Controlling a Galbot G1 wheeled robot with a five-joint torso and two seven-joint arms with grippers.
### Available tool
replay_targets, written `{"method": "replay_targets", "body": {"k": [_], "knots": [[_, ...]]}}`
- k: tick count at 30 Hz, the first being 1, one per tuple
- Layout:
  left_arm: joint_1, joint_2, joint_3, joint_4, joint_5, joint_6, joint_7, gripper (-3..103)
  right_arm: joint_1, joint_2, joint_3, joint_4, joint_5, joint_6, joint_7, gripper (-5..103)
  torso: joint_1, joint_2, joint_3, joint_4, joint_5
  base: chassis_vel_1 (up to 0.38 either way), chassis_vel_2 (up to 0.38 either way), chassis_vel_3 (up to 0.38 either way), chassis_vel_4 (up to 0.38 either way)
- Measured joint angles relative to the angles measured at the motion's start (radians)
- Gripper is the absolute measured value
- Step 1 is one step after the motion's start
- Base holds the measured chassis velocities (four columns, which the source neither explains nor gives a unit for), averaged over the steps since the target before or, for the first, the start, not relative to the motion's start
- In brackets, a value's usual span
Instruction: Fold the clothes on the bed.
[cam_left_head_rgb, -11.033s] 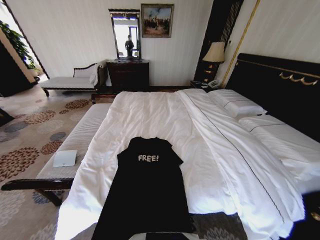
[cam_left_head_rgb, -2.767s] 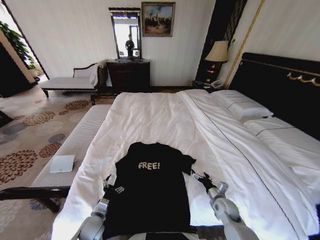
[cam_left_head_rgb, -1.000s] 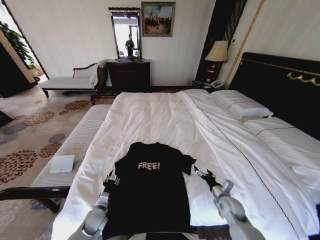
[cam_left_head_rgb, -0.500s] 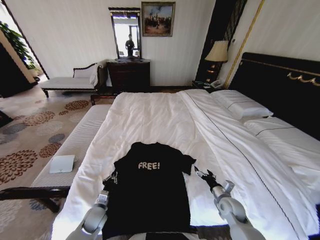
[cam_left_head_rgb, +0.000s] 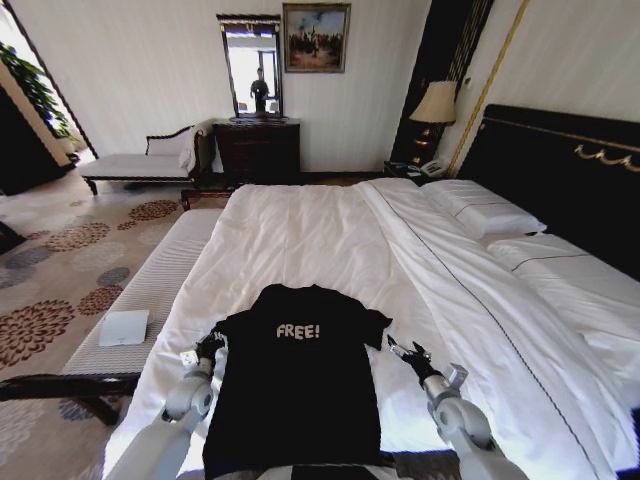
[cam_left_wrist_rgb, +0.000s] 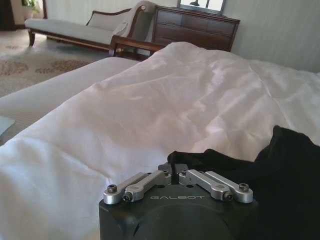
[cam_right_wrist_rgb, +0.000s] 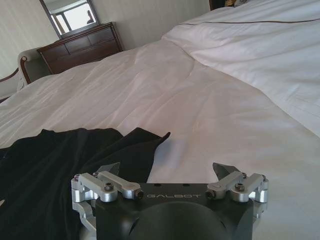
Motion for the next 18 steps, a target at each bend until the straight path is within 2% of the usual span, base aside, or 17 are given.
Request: {"method": "replay_targets", "body": {"k": [1, 5, 9, 18], "knots": [[0.000, 0.000, 0.000, 0.000, 0.000, 0.000, 0.000, 2, 0.000, 0.000, 0.000, 0.000, 0.000, 0.000, 0.000, 100, 0.000, 0.000, 0.000, 0.0000, 0.0000, 0.000, 0.000, 0.000, 0.000], [-0.057, -0.011, -0.011, 0.033, -0.099, 0.021, -0.032, 2, -0.006, 0.001, -0.001, 0.005, -0.006, 0.002, -0.002, 100, 0.000, 0.000, 0.000, -0.0001, 0.0000, 0.000, 0.000, 0.000, 0.000], [-0.080, -0.011, -0.020, 0.048, -0.146, 0.031, -0.046, 2, -0.011, 0.002, -0.001, 0.008, -0.008, 0.003, -0.004, 100, 0.000, 0.000, 0.000, 0.0000, 0.0001, 0.000, 0.000, 0.000, 0.000], [-0.111, 0.000, -0.027, 0.066, -0.206, 0.052, -0.082, 2, -0.015, 0.002, -0.003, 0.008, -0.011, 0.006, -0.007, 100, 0.000, 0.000, 0.000, 0.0000, 0.0000, 0.000, 0.000, 0.000, 0.000]]}}
